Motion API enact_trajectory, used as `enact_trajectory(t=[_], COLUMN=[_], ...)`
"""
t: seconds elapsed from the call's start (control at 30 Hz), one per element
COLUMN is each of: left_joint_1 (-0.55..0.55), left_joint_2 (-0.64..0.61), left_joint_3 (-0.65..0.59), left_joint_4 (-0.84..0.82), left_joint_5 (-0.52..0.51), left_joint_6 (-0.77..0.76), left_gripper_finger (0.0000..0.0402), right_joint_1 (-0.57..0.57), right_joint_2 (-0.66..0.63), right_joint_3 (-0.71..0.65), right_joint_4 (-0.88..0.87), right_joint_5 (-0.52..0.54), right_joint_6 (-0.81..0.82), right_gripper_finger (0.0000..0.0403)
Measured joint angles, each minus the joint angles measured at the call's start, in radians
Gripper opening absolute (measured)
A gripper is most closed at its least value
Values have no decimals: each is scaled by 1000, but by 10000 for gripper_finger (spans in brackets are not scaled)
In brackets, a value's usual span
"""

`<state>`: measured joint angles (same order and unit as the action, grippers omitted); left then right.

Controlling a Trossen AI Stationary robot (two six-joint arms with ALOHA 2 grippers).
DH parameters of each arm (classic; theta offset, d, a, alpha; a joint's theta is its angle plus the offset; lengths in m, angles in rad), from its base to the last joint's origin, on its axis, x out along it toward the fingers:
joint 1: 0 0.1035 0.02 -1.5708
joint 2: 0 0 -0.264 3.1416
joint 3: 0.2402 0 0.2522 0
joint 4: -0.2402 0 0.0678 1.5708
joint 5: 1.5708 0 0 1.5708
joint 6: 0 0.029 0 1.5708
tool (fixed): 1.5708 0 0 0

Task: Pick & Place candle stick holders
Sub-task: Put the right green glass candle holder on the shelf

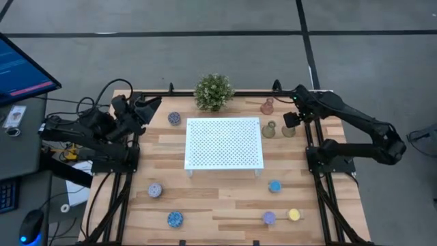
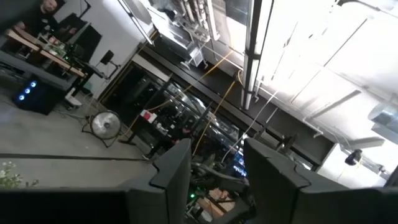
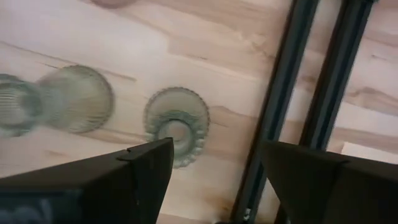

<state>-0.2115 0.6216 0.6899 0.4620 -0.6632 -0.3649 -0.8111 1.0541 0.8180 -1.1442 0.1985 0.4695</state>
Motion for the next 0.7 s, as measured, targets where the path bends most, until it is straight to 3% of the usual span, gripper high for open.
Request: enact_trajectory(t=[0.17, 0.7], left_joint_1=[0, 0], left_joint_2=[0, 0], left_joint_3=[0, 1], left_joint_4=[2, 10], left_joint_5=[-11, -25], left_joint_6=[0, -18], left_gripper_finger=[147, 147], right_joint_1=[-36, -35], right_joint_2=[-16, 29], right_joint_3=[-41, -173], right_joint_4=[63, 229], right_joint_5=[-78, -74], right_joint_6=[-35, -19], right_gripper_finger=[229, 225])
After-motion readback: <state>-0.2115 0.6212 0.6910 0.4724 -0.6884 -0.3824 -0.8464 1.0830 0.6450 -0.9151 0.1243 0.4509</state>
